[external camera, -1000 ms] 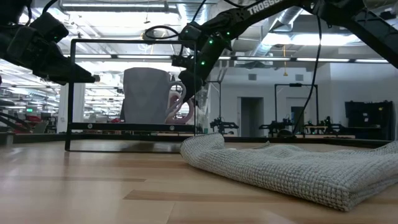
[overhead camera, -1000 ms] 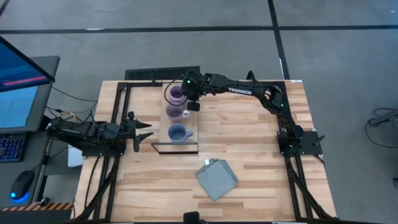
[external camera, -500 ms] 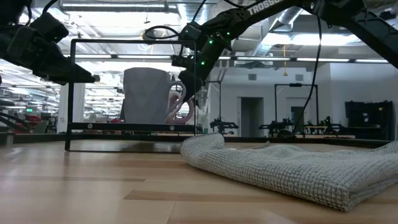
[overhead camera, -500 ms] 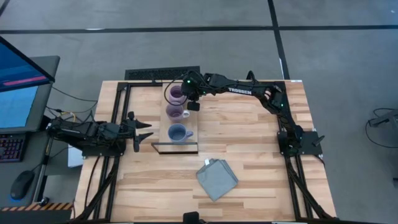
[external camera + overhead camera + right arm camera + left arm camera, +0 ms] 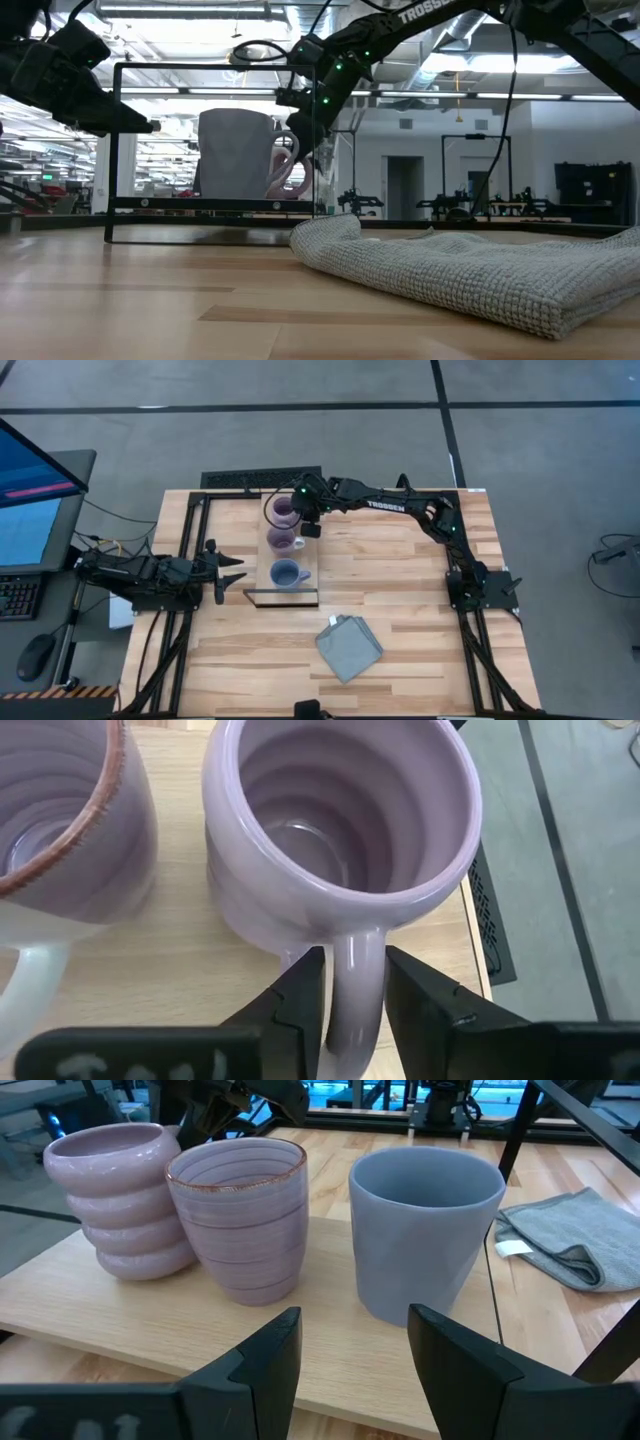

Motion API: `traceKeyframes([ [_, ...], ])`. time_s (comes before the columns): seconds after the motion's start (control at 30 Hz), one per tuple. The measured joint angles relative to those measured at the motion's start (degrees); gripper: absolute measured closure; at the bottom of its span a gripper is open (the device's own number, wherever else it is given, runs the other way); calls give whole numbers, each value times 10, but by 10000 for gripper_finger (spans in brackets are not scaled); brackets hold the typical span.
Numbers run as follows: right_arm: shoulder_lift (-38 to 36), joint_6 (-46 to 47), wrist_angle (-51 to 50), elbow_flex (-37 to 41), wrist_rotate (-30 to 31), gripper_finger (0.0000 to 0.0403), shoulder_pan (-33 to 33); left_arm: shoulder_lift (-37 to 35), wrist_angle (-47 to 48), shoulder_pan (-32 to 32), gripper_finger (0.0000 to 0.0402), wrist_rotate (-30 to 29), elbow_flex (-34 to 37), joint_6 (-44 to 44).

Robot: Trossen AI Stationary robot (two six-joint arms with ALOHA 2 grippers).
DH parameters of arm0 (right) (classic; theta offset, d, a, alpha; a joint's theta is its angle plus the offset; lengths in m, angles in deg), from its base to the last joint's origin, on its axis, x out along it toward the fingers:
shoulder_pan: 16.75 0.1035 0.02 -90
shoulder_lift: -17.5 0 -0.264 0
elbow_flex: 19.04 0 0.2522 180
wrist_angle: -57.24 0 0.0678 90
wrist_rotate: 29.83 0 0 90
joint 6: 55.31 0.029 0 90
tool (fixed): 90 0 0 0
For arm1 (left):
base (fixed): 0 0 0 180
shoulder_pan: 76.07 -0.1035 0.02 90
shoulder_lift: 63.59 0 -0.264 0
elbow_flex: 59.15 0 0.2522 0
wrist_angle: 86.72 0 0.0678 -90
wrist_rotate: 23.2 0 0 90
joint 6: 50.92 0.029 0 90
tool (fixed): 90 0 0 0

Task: Stack small to large cups/mugs on shelf
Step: Put the light purple cup on the shelf, then return to home position

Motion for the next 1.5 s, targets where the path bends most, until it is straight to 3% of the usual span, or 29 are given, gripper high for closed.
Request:
traceKeyframes([
  [1.07,0,0,-18,-10,32,278,11,0,0,0,225,0,0,-9],
  [1.5,0,0,-24,-10,55,218,12,0,0,0,225,25,0,-10],
])
